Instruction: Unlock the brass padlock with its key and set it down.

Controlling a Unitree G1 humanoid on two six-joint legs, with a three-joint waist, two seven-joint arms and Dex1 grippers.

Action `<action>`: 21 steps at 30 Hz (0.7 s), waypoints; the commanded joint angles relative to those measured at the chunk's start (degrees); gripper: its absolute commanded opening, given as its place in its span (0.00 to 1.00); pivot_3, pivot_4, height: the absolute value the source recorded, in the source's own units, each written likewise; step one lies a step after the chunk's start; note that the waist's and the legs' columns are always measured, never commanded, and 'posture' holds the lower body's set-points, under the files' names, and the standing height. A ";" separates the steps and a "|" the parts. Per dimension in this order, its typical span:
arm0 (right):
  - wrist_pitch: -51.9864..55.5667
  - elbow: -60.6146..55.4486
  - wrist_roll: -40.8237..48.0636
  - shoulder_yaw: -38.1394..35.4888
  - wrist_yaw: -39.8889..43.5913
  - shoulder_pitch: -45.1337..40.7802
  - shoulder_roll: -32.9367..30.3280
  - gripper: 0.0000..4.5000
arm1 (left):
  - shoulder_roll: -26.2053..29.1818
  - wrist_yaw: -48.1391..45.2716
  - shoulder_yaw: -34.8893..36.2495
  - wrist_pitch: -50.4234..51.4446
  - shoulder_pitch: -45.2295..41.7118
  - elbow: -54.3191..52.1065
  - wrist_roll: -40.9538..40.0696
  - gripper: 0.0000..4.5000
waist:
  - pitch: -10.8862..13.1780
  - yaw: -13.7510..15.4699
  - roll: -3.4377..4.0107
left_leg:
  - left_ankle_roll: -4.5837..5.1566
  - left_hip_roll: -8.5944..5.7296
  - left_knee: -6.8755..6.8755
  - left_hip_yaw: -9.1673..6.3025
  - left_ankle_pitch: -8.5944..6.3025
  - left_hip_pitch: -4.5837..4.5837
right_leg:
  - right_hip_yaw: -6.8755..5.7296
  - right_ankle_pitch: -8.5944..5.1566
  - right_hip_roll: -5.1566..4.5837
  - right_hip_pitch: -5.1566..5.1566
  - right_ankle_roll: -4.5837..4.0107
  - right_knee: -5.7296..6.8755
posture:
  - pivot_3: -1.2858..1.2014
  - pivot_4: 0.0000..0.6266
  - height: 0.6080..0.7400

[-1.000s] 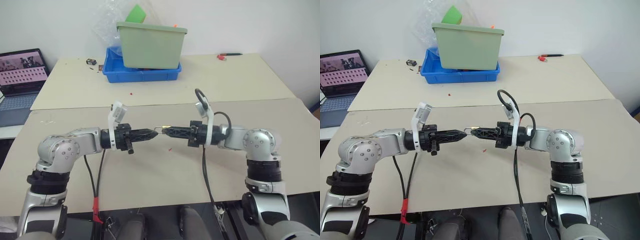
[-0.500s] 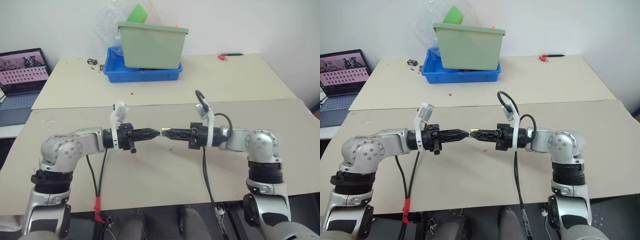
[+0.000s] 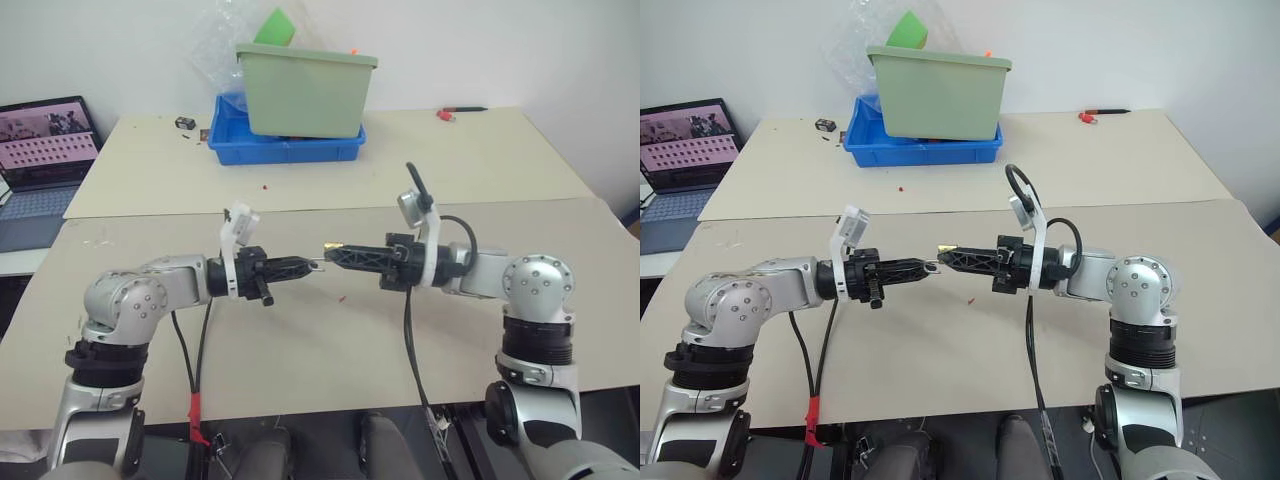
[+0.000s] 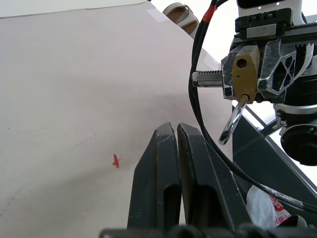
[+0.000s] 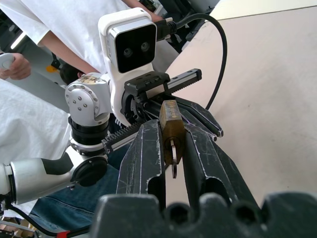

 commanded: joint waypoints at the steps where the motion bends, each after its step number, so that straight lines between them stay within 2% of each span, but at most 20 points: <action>1: 0.05 -1.72 2.81 -1.39 -0.71 -1.20 -0.04 0.03 | -0.32 -0.61 0.53 -0.36 -0.97 -1.02 -0.03 0.04 | 0.00 -0.01 0.00 | 0.00 0.00 0.00 0.00 0.00 0.00 | 0.00 0.00 0.00 0.00 0.00 0.00 | 0.52 0.24 1.00; 13: -0.35 0.26 3.99 -1.61 -2.63 -1.66 -0.32 0.03 | -0.11 -0.74 0.65 -0.32 -0.40 -1.44 0.29 0.04 | 0.00 0.02 0.00 | 0.02 0.00 0.00 0.00 -0.01 0.00 | 0.00 0.00 0.00 0.00 0.00 0.00 | 0.52 0.24 1.00; 19: 1.73 5.93 5.23 -4.10 -3.93 -2.77 -1.83 0.03 | 5.00 -4.76 -1.17 -5.64 4.37 -4.43 5.95 0.04 | 0.00 -0.16 0.00 | 0.02 0.01 -0.03 0.03 -0.01 0.01 | 0.02 0.00 0.01 0.00 0.00 -0.01 | 0.52 0.24 1.00; 21: 4.42 11.14 4.81 -5.60 -5.42 -2.64 -2.83 0.03 | 8.55 -8.18 -3.50 -14.99 8.02 -7.75 13.35 0.04 | 0.00 -0.13 0.00 | 0.04 0.01 -0.03 0.03 -0.02 0.00 | 0.02 0.00 0.00 0.00 -0.01 -0.01 | 0.52 0.24 1.00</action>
